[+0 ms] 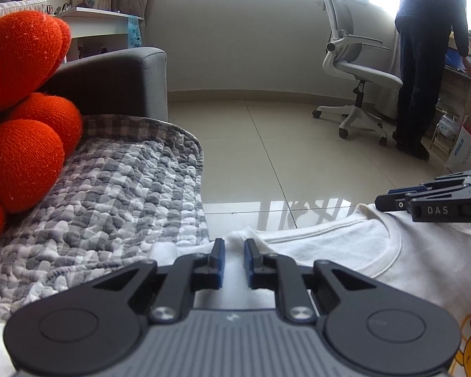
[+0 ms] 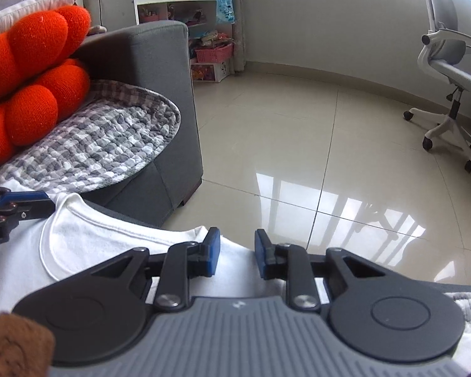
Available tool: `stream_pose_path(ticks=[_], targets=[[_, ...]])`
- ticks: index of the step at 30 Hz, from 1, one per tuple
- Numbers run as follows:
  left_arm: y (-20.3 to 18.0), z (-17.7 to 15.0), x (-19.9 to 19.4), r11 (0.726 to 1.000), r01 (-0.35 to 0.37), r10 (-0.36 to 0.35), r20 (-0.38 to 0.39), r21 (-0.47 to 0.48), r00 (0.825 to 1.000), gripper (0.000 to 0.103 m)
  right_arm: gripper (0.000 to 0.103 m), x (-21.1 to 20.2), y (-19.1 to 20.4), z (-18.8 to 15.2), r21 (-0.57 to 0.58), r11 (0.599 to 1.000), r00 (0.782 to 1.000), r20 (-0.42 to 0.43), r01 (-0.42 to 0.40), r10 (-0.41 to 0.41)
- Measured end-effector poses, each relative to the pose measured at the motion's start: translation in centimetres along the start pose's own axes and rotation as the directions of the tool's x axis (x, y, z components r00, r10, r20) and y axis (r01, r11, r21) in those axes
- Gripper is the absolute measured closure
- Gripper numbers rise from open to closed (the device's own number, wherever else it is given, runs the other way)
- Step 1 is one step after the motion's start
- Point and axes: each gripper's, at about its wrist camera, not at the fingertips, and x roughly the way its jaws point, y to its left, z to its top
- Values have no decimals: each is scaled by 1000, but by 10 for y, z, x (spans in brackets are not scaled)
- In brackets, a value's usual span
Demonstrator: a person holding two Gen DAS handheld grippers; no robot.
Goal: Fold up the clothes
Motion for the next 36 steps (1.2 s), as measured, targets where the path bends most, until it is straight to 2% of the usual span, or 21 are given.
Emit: stream_pose_path(ticks=[10,25,30,36], targets=[[-4,-24,-73,997,73,-73,8,-21,997,80,71,-93,-6,-33,69,996,998,33,-58,56],[-2,-104,-156,991,83,-93,-96,-103,991,77,70,-179,32,-105,105,991,993,-81,-83,91],[-7,-131,-190,988,97,-112,-119,-124,987,76,69,-207,41,-126,110,989,986,-125,-95,108],[-8,-163,-233,980,118,-139,-124,-163,982,76,67,-243,43,-155,107,990,985,-132,-95,109]])
